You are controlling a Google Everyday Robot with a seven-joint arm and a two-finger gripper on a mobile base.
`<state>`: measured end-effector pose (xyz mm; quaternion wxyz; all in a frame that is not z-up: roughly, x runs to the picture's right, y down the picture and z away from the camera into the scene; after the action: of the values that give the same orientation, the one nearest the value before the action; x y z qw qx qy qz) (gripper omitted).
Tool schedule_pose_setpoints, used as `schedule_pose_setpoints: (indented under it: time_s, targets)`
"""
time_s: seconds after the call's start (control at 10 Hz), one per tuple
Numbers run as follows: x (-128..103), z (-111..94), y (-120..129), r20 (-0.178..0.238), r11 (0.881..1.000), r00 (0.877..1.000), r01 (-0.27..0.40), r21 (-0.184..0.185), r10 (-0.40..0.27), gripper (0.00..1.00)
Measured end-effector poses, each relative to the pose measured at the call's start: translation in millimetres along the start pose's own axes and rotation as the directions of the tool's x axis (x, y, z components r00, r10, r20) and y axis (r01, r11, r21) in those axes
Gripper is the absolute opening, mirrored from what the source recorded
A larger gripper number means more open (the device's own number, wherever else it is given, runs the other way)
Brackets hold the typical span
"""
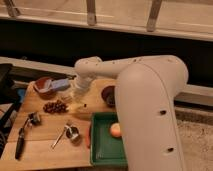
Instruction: Place banana in table surface
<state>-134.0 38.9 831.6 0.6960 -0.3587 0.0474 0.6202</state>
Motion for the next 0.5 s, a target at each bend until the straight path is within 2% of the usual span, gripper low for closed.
schedule_pose_setpoints:
  time_s: [0.2,0.3,0.5]
  targets:
    - [-4,4,-32,0.011,0.998,0.998,-0.059,0.009,0.059,0.0]
    - [-7,15,-41,0.018,0.997,0.997,-0.08,0.001,0.08,0.04]
    - [-12,32,-57,0.026,0.995,0.995,-0.098,-0.018,0.099,0.21]
